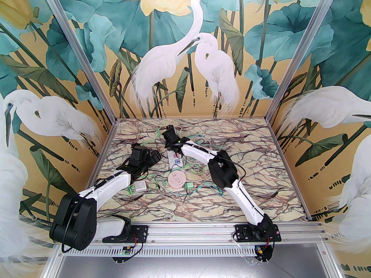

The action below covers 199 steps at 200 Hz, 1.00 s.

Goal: Pull the plug off the socket

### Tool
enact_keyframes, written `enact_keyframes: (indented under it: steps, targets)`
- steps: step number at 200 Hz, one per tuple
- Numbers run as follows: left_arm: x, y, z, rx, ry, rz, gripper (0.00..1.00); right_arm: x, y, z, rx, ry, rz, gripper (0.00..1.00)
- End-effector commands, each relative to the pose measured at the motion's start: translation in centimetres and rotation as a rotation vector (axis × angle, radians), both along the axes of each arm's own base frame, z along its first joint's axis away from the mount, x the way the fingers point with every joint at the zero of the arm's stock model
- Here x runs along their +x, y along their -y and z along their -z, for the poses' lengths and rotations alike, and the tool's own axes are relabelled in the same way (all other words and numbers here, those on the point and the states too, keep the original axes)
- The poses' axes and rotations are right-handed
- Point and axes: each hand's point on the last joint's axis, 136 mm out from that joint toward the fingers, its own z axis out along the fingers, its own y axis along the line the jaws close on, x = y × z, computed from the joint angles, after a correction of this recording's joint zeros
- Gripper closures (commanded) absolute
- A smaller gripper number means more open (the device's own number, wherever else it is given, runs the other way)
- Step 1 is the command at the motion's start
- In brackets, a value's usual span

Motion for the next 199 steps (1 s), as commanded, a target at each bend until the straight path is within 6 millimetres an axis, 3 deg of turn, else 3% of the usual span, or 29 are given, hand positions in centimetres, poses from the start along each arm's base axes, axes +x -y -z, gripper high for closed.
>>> enact_keyframes:
  steps: [1, 59, 80, 132, 156, 183, 199]
  targets:
    - [0.3, 2.3, 0.1, -0.122, 0.026, 0.081, 0.14, -1.4, 0.8, -2.2, -0.013, 0.021, -0.039, 0.71]
    - [1.9, 6.0, 1.1, -0.303, 0.002, 0.164, 0.29, -3.5, 2.0, -1.6, 0.009, -0.015, -0.050, 0.69]
    - [2.8, 6.7, 1.6, -0.330, -0.008, 0.174, 0.38, -3.8, 2.3, -1.4, 0.012, -0.025, -0.039, 0.63]
    - [4.6, 9.3, 3.4, -0.428, -0.053, 0.248, 0.50, -3.5, 2.2, -3.4, 0.041, 0.001, -0.033, 0.58]
    - [5.6, 8.6, 4.4, -0.447, -0.071, 0.223, 0.53, -3.4, 2.0, -3.8, 0.058, 0.006, -0.028, 0.59]
    - [6.9, 6.9, 4.2, -0.470, -0.053, 0.179, 0.53, -3.4, 1.7, -3.4, 0.066, -0.006, -0.034, 0.60]
    - [7.6, 7.0, 3.9, -0.486, -0.044, 0.193, 0.52, -3.4, 1.7, -3.0, 0.053, -0.017, -0.037, 0.60]
